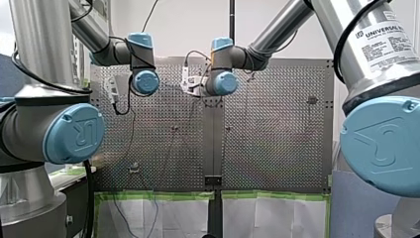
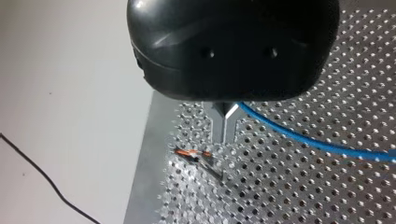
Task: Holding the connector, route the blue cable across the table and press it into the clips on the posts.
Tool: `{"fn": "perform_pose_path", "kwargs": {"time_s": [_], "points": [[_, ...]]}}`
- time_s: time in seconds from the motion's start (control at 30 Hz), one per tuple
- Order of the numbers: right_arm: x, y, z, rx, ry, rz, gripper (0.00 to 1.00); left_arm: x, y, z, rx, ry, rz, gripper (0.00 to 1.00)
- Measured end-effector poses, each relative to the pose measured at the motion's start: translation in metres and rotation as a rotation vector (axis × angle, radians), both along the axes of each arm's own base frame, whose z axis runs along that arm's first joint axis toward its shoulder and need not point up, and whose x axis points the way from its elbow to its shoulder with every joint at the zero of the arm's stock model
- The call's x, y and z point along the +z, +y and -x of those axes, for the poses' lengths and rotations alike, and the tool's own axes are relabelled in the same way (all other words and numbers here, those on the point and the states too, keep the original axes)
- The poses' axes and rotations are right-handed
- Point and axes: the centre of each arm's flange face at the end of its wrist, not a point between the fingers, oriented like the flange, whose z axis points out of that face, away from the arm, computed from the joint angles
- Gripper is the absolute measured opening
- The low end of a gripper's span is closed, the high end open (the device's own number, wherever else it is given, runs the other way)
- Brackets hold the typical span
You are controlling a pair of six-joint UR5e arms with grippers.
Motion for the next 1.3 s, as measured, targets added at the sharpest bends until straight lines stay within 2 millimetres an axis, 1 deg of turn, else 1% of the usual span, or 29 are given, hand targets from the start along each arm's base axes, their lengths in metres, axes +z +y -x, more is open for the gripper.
{"fn": "perform_pose_path", "kwargs": {"time_s": [0.1,0.27,0.4,0.53,0.73,0.87,1.07,1.2,1.3], "points": [[0.008,0.001,-0.005,0.008,0.002,-0.003,0.0,0.002,0.0,-0.008,-0.011,0.021,-0.012,0.0],[0.024,0.001,-0.012,0.023,0.0,-0.01,0.0,-0.01,0.0,-0.02,-0.015,0.09,-0.032,0.0],[0.036,0.0,-0.018,0.032,-0.015,-0.015,0.0,-0.01,0.004,-0.029,-0.007,0.104,-0.036,0.0],[0.044,-0.004,-0.026,0.047,-0.035,-0.015,0.0,-0.004,0.013,-0.037,0.007,0.101,-0.036,0.0],[0.041,-0.011,-0.043,0.059,-0.032,-0.027,0.0,0.009,0.032,-0.055,0.013,0.079,-0.033,0.0],[0.053,-0.016,-0.052,0.064,-0.053,-0.013,0.0,0.022,0.044,-0.068,0.011,0.053,-0.028,0.0],[0.075,-0.024,-0.06,0.068,-0.092,-0.001,0.0,0.04,0.049,-0.082,-0.003,0.019,-0.019,0.0],[0.084,-0.029,-0.067,0.077,-0.109,0.01,0.0,0.045,0.052,-0.091,-0.014,0.015,-0.02,0.0],[0.086,-0.033,-0.072,0.083,-0.114,0.012,0.0,0.047,0.055,-0.098,-0.012,0.013,-0.015,0.0]]}}
